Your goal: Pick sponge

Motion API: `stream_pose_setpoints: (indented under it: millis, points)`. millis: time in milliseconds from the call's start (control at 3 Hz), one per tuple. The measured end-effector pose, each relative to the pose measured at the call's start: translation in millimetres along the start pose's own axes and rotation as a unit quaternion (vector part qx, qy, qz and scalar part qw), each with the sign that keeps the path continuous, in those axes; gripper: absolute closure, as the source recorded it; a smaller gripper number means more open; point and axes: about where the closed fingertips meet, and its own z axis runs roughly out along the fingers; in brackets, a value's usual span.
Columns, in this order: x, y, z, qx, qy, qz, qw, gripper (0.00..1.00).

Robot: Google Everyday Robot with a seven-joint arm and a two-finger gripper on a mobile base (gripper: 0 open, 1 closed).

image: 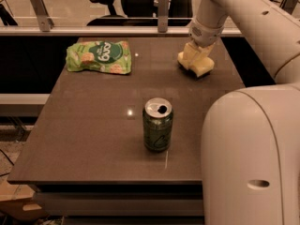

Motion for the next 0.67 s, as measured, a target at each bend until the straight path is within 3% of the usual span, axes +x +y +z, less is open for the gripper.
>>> stream_pose_setpoints:
  millis: [667]
  points:
    - [5, -10, -44, 0.005, -0.054, -0.002, 0.9985, 1.0]
